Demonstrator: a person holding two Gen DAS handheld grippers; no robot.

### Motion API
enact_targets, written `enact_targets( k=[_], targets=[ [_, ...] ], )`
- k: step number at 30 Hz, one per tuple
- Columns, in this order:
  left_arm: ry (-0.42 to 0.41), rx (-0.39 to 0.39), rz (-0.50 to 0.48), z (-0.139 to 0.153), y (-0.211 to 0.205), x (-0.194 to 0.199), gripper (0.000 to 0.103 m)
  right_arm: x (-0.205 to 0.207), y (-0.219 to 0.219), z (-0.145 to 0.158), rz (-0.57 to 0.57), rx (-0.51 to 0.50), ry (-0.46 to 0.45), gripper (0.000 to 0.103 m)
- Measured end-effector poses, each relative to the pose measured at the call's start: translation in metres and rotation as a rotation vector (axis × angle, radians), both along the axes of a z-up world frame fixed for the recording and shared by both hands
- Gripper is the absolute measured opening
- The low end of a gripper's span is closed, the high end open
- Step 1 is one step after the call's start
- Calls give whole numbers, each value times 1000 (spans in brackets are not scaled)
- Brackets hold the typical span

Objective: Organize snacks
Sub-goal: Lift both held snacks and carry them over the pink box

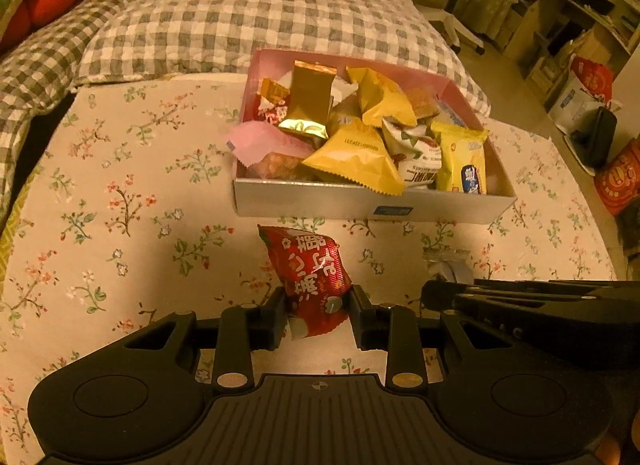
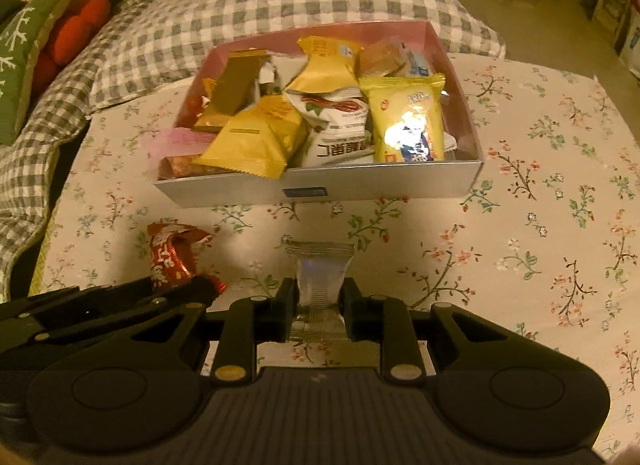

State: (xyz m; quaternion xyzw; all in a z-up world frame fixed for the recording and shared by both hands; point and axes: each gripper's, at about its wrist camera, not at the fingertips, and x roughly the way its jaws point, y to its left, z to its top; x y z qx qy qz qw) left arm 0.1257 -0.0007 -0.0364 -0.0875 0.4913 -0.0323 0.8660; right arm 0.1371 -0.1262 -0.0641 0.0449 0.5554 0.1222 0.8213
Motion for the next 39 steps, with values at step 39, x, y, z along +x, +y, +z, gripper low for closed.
enact_targets(
  k=[39],
  targets=[
    [-205, 6, 96, 57, 20, 21, 29, 23, -53, 45, -128, 228, -167, 22]
  ],
)
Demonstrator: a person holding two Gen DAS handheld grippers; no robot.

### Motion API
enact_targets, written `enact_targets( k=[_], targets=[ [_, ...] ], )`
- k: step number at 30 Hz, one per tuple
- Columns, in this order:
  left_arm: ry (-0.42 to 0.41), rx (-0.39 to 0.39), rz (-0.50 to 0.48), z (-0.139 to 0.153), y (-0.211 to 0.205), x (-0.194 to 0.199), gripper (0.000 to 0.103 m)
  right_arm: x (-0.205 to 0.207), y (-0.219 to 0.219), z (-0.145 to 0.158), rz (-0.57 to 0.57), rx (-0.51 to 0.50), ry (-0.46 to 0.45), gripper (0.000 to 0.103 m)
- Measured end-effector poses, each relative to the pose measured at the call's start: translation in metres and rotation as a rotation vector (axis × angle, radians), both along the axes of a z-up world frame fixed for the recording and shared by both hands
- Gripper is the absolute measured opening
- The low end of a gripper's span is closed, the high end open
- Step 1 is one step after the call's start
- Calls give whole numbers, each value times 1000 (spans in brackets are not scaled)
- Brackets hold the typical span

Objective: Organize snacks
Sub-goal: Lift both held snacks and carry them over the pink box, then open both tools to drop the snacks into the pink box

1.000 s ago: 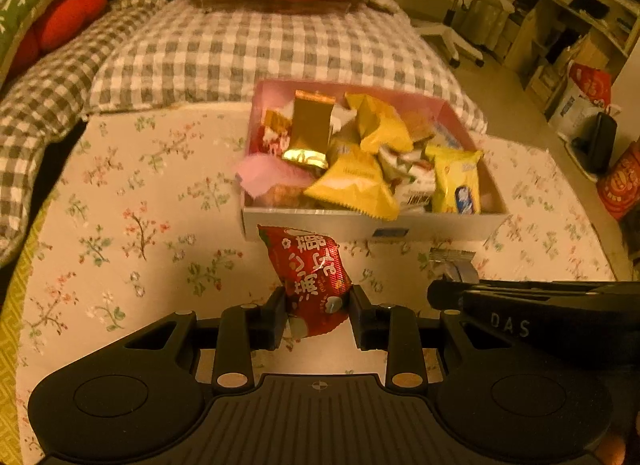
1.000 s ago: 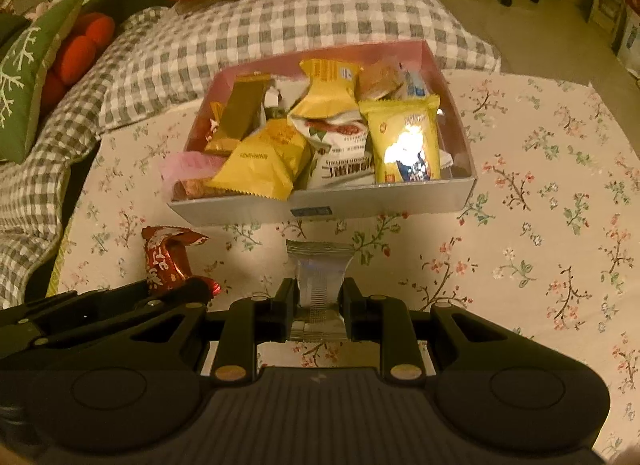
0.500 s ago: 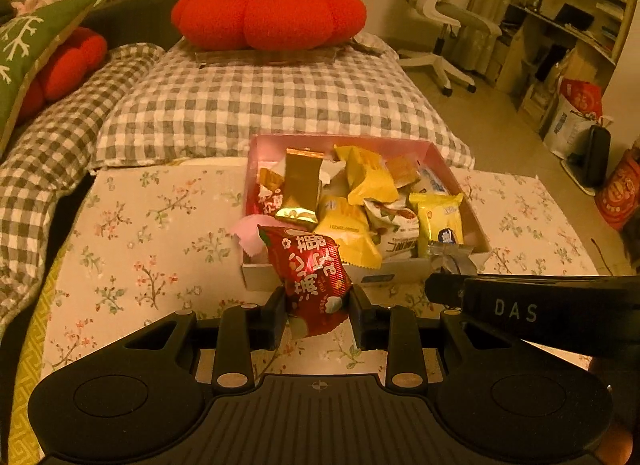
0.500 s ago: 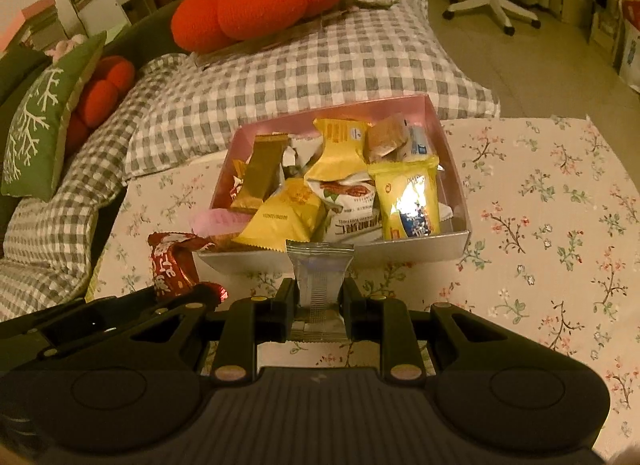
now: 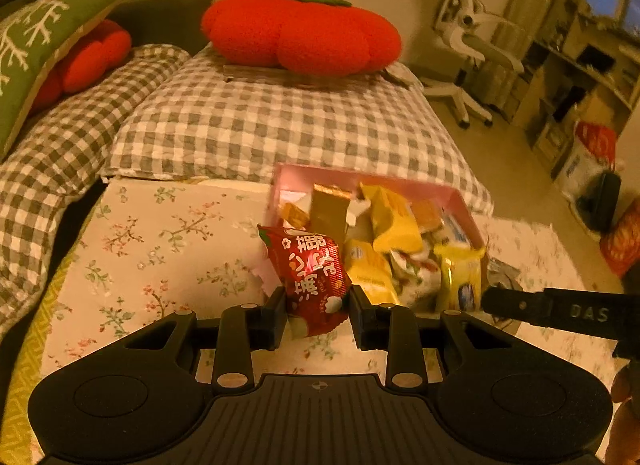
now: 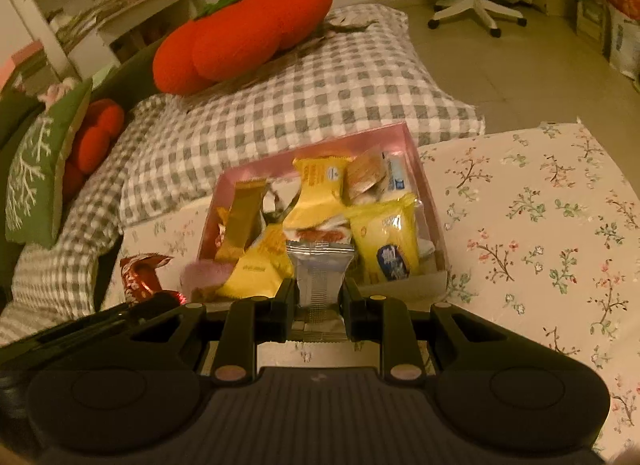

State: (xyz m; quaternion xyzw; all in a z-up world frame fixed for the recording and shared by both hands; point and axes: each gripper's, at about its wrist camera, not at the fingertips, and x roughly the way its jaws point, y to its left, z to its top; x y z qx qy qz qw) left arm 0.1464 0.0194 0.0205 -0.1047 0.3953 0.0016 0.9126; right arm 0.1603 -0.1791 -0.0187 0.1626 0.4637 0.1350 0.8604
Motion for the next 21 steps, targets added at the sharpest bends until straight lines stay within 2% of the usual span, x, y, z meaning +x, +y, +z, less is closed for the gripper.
enact_targets(
  k=[7, 13, 16, 21],
  targets=[
    [-25, -50, -24, -2, -7, 24, 29, 22, -20, -6, -59, 91, -4, 22],
    [-44, -76, -46, -10, -13, 60, 29, 49, -54, -29, -156, 258, 43, 22],
    [-25, -105, -57, -21, -18, 77, 29, 61, -61, -40, -160, 345, 68, 22],
    [-11, -84, -57, -32, -32, 98, 30, 71, -39, -47, -109, 287, 62, 22]
  ],
)
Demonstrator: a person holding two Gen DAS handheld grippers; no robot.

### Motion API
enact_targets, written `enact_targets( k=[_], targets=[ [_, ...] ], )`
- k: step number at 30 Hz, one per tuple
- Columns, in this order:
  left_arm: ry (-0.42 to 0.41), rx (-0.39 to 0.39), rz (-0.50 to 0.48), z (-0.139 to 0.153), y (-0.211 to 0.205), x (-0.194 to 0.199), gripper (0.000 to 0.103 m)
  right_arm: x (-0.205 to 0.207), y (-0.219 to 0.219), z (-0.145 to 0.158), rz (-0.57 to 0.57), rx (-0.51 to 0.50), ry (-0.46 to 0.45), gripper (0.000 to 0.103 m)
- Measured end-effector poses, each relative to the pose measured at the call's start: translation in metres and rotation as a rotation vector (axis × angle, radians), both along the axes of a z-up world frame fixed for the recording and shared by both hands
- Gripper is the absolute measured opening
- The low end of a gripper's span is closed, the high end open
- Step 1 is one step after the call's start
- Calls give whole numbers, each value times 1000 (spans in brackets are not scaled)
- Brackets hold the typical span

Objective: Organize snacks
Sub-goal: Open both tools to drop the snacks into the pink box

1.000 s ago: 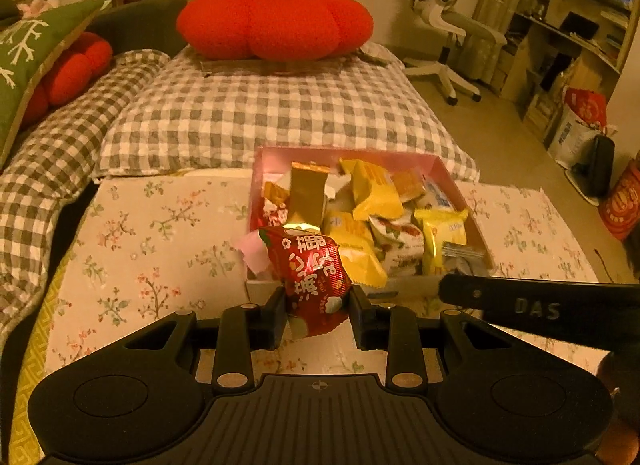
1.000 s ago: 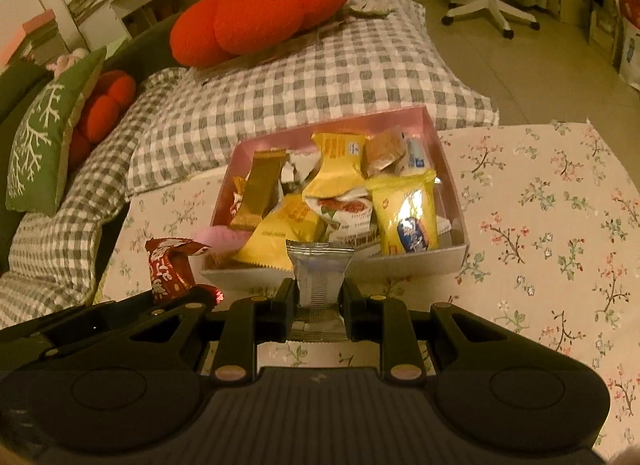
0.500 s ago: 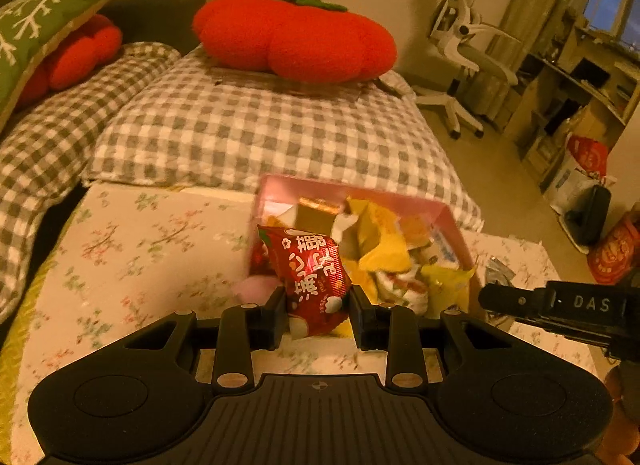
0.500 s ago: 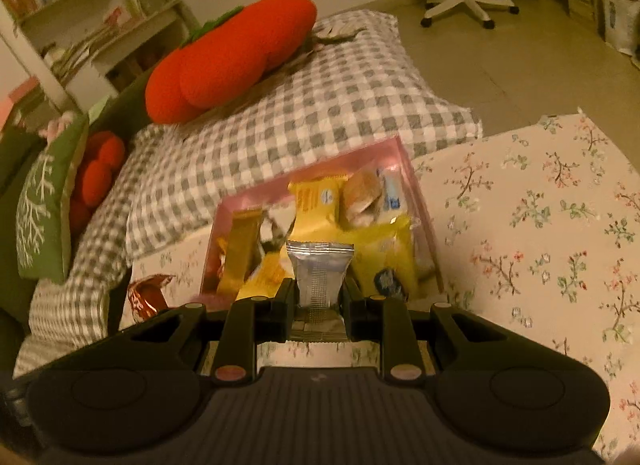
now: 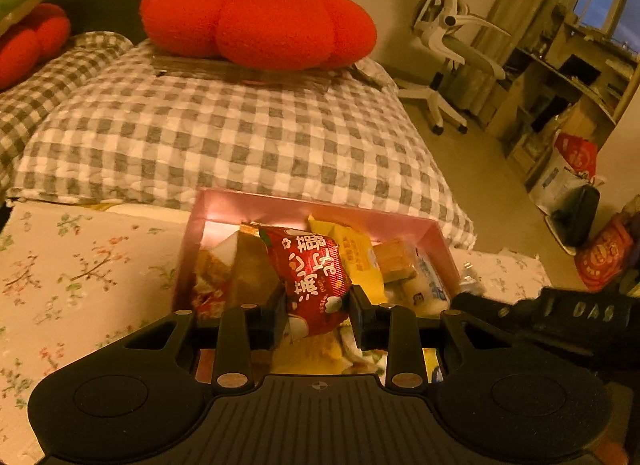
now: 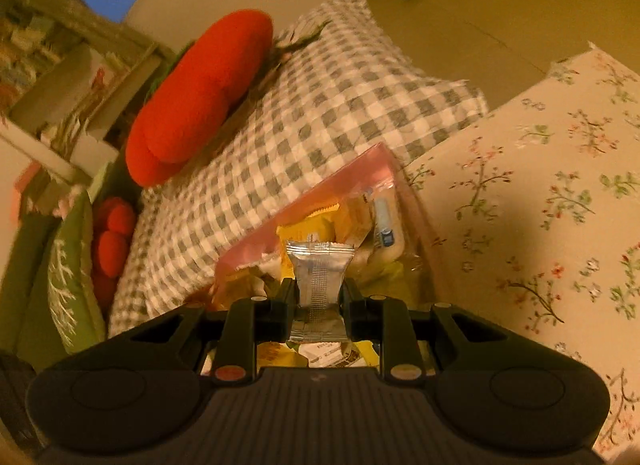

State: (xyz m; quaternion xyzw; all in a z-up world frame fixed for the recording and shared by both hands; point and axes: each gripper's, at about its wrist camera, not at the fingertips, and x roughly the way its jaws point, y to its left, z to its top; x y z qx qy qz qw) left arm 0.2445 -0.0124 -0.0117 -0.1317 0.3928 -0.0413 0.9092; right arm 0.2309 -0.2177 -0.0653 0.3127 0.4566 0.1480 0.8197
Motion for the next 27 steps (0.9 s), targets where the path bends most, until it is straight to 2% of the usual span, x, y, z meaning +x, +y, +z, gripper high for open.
enact_targets(
  k=[7, 12, 14, 27],
  targets=[
    [-1, 76, 16, -10, -4, 8, 31, 7, 13, -1, 9, -75, -61, 22],
    [-14, 81, 19, -9, 1, 8, 34, 6, 12, -2, -5, -89, -78, 26],
    [-15, 115, 22, -6, -1, 6, 38, 5, 11, 0, -15, -84, -76, 27],
    [-10, 245, 32, 6, 3, -19, 39, -12, 28, 16, 29, -144, -32, 28]
  ],
)
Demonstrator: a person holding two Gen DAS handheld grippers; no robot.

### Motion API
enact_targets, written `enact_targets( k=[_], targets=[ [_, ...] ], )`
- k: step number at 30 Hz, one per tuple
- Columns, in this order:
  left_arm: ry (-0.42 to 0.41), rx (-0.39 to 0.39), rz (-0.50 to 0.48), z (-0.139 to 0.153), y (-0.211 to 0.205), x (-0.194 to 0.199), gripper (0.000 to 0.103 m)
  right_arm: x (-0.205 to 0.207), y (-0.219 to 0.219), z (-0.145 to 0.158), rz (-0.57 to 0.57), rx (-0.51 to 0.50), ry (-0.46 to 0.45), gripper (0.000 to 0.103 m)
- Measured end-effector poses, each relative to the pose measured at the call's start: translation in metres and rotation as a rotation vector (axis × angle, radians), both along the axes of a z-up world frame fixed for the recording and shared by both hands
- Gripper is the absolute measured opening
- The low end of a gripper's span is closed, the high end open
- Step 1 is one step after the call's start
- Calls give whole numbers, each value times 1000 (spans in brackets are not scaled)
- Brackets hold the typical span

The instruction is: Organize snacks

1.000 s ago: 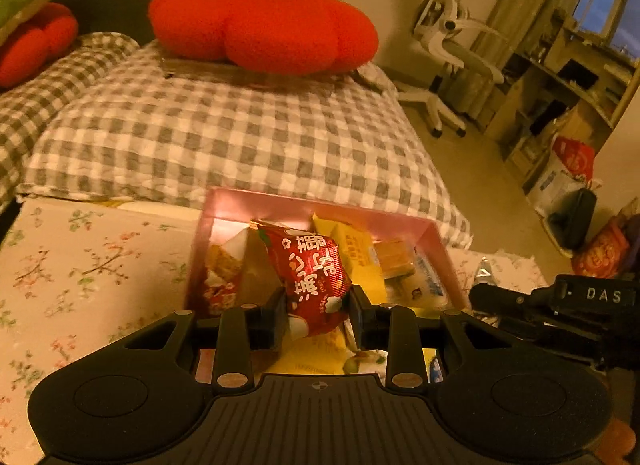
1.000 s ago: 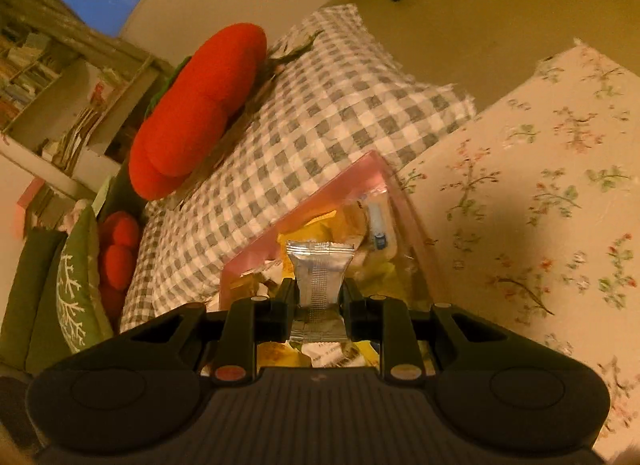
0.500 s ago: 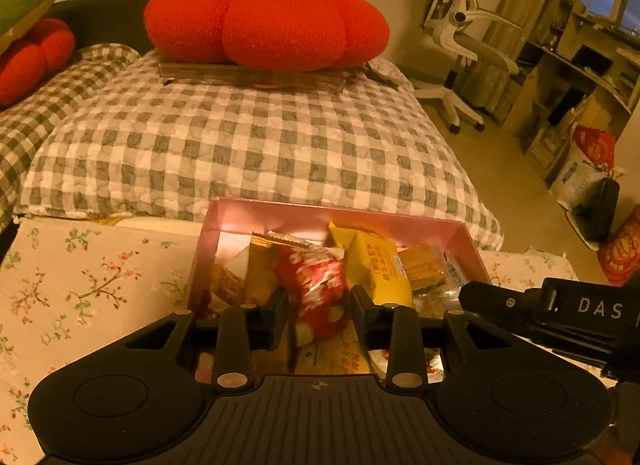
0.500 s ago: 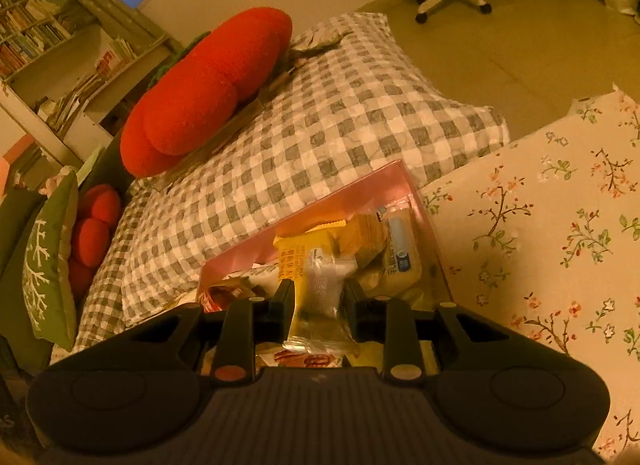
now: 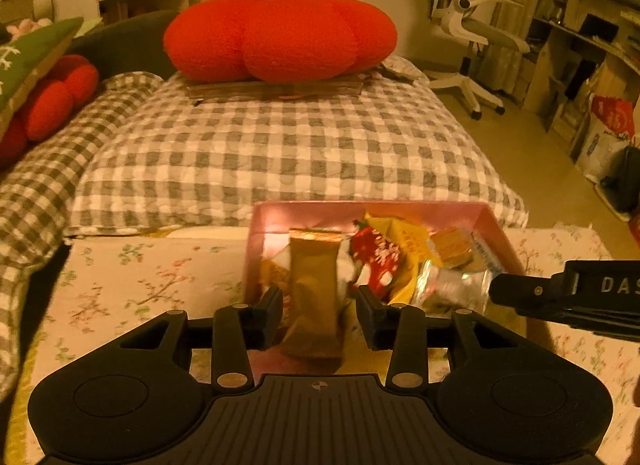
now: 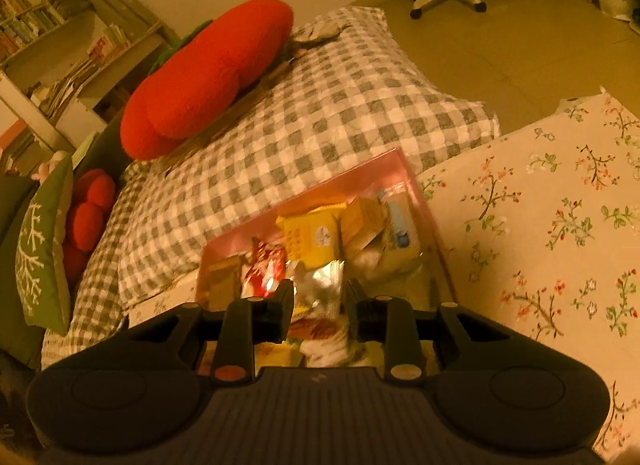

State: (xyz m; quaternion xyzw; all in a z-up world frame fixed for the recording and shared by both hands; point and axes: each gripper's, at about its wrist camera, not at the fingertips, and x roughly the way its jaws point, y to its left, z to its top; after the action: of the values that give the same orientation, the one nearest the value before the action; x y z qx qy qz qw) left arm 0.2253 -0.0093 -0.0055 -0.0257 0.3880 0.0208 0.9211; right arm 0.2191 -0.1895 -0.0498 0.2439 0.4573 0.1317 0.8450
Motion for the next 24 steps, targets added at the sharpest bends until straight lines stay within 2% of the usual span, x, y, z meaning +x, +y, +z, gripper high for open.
enact_targets(
  k=[4, 8, 13, 17, 20, 24],
  targets=[
    [-10, 55, 8, 3, 5, -16, 44, -16, 10, 8, 42, -47, 8, 29],
    [-6, 48, 27, 6, 16, -37, 44, -36, 12, 17, 59, -76, 9, 31],
    [-31, 77, 32, 18, 19, -68, 44, -64, 16, 31, 93, -124, -32, 31],
    [-82, 32, 28, 34, 19, -101, 44, -91, 22, 42, 116, -158, -71, 31],
    [-102, 23, 17, 39, 14, -130, 44, -109, 25, 51, 107, -211, -106, 31],
    [-123, 70, 26, 43, 10, -159, 44, -144, 15, 50, 73, -235, -107, 33]
  ],
)
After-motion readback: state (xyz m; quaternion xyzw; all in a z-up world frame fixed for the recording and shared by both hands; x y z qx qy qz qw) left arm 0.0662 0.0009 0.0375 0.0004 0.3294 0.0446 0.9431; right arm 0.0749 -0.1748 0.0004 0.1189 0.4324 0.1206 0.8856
